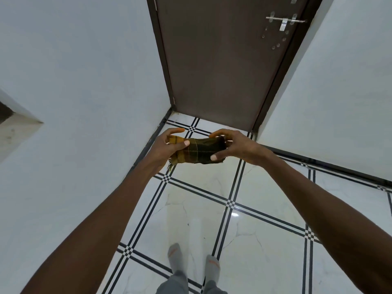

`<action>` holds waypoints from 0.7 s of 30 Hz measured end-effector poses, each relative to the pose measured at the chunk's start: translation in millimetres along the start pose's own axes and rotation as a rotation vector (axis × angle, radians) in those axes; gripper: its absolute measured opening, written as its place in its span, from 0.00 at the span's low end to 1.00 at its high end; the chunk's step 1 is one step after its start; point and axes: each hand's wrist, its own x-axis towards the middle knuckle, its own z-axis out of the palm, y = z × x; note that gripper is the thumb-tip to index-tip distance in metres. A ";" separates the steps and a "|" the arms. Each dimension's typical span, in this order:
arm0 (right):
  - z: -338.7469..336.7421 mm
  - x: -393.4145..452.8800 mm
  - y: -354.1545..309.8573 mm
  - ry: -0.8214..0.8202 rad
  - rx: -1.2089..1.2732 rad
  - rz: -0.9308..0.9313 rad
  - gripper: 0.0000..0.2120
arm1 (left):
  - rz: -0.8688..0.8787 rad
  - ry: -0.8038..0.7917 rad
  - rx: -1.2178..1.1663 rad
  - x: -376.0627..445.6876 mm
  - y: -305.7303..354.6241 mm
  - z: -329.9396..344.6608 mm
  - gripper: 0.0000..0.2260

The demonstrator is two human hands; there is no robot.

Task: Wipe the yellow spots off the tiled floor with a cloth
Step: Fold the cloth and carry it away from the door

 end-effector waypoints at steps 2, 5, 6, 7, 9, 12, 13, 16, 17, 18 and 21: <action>2.9 0.2 -6.8 0.062 -0.287 -0.062 0.26 | 0.025 -0.051 0.029 -1.7 6.1 -0.2 0.23; 7.9 -0.1 -15.6 0.209 -0.498 -0.176 0.22 | 0.088 -0.130 0.176 -11.6 16.5 1.9 0.22; 8.8 -0.6 -17.1 0.256 -0.511 -0.227 0.20 | 0.123 -0.133 0.239 -13.3 17.8 2.4 0.23; 9.4 -0.5 -18.0 0.293 -0.520 -0.270 0.18 | 0.154 -0.114 0.303 -16.3 19.6 3.1 0.23; 10.1 0.1 -19.1 0.329 -0.546 -0.322 0.14 | 0.208 -0.026 0.425 -20.1 18.8 4.1 0.21; 15.3 3.5 -16.7 0.322 -0.590 -0.344 0.10 | 0.233 0.102 0.576 -21.8 10.3 2.5 0.17; 17.9 4.8 -15.5 0.319 -0.590 -0.350 0.09 | 0.230 0.115 0.590 -22.5 6.0 0.5 0.15; 23.1 7.7 -9.7 0.294 -0.411 -0.274 0.11 | 0.207 0.166 0.497 -29.1 -6.6 -11.3 0.09; 24.1 5.8 -9.1 0.251 -0.245 -0.215 0.12 | 0.186 0.183 0.412 -33.4 -9.8 -16.0 0.08; 25.7 2.6 -7.9 0.179 -0.054 -0.153 0.14 | 0.152 0.186 0.319 -39.1 -10.7 -18.3 0.09; 48.9 -3.8 -5.9 0.016 0.350 -0.050 0.16 | 0.023 0.172 0.032 -54.6 -25.7 -26.7 0.17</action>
